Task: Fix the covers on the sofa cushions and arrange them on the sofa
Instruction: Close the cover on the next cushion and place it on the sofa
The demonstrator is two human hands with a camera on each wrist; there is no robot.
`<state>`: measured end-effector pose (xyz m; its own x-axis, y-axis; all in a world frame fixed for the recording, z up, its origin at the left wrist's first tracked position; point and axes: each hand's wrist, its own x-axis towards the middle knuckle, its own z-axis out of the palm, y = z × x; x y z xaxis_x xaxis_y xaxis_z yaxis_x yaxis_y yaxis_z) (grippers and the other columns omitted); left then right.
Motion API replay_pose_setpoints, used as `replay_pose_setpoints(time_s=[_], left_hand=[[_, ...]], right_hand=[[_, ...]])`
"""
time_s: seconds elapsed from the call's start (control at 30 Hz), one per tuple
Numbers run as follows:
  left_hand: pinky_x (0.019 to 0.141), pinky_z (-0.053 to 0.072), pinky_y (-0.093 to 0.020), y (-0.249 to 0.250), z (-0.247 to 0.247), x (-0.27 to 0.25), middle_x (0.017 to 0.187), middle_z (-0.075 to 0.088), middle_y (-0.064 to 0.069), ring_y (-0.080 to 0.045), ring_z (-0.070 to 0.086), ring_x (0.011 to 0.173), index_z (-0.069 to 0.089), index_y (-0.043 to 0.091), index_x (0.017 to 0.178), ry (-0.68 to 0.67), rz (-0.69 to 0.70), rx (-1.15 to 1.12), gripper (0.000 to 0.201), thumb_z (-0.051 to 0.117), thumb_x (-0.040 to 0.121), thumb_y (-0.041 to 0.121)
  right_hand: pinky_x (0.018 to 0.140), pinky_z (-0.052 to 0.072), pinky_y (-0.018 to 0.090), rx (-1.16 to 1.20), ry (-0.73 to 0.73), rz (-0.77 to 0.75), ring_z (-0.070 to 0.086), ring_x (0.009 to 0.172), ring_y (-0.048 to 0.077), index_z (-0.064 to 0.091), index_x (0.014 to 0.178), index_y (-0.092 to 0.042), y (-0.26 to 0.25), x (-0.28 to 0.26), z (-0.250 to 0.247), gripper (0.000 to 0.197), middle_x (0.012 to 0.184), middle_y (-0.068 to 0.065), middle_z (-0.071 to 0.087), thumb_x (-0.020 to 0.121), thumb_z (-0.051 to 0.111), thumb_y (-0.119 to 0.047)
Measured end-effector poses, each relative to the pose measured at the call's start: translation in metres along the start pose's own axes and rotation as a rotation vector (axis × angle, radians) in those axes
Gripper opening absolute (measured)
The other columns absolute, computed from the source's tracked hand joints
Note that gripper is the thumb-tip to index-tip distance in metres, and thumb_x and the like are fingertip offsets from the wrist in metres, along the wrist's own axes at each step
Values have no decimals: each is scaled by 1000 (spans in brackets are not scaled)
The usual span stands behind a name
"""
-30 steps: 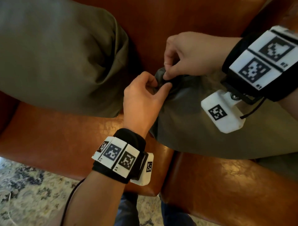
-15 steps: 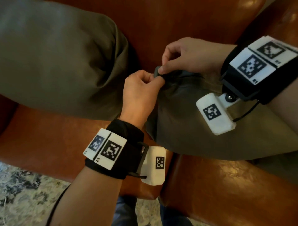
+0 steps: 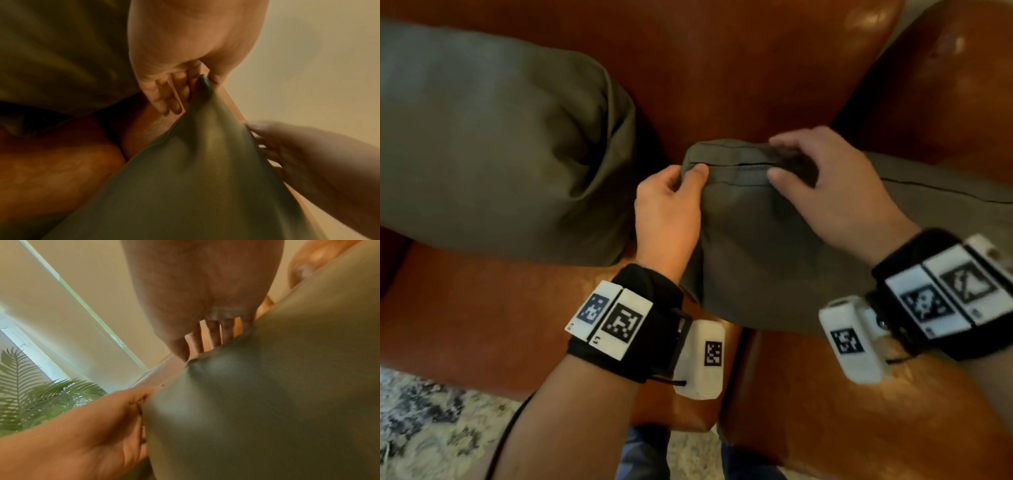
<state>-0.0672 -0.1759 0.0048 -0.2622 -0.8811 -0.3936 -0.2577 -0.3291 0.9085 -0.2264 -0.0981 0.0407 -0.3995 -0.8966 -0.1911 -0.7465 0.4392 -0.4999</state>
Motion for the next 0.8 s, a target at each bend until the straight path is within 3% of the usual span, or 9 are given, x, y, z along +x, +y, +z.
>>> replay_pose_setpoints(time_s=[0.07,0.17,0.23,0.4,0.5,0.57,0.67,0.73,0.8], left_hand=[[83,51,-47,-2,2,1,91,64,-28,-33,62,83,66,-9,88,17,-38,-81,36,60,93,27],[81,48,-38,-1,10,-2,81,59,-9,-21,58,81,66,15,71,35,-102,-122,27,59,92,29],[85,54,-33,1,18,-3,87,65,2,-13,64,85,65,20,79,40,-84,-96,20,63,91,37],[83,57,-46,3,31,-2,88,73,-6,-20,70,85,67,26,78,76,69,95,13,67,87,35],[79,55,-50,12,37,-12,85,70,-12,-26,67,81,67,14,80,89,211,162,25,60,91,36],[70,55,-46,28,47,-25,78,66,-14,-26,64,73,64,5,80,50,323,164,33,56,95,33],[56,42,-22,67,68,-50,60,54,6,-4,51,55,54,20,66,-49,454,242,36,52,98,34],[57,42,-23,88,80,-68,62,55,6,-3,53,57,56,20,68,-95,512,291,36,50,99,38],[58,47,-31,102,91,-87,70,59,3,-10,57,61,60,19,73,-150,551,342,36,49,98,42]], right_hand=[[98,31,21,-33,91,39,45,115,8,54,130,-24,19,-24,-2,38,118,-11,47,95,53,-36],[115,28,37,-39,228,130,40,131,15,54,132,-21,46,-52,-6,38,135,0,49,96,53,-31],[118,24,44,-31,249,157,34,138,14,51,137,-21,56,-65,-8,41,142,0,45,96,53,-28],[118,24,48,1,290,171,31,141,14,48,139,-22,67,-73,-9,44,145,-1,44,96,52,-32],[122,10,45,-9,266,190,24,144,15,41,144,-24,65,-76,-18,61,150,-1,37,91,49,-55],[121,-1,39,-17,213,109,18,146,13,34,148,-25,48,-79,-25,78,155,-2,30,85,47,-68],[116,-10,34,-15,161,8,10,149,14,20,154,-21,16,-78,-32,96,160,-1,19,78,49,-72],[118,-9,38,60,200,9,8,150,15,15,155,-18,6,-75,-40,100,161,-1,18,78,46,-73],[122,7,50,136,281,17,22,147,19,24,152,-13,1,-74,-49,89,156,2,31,83,38,-67]])
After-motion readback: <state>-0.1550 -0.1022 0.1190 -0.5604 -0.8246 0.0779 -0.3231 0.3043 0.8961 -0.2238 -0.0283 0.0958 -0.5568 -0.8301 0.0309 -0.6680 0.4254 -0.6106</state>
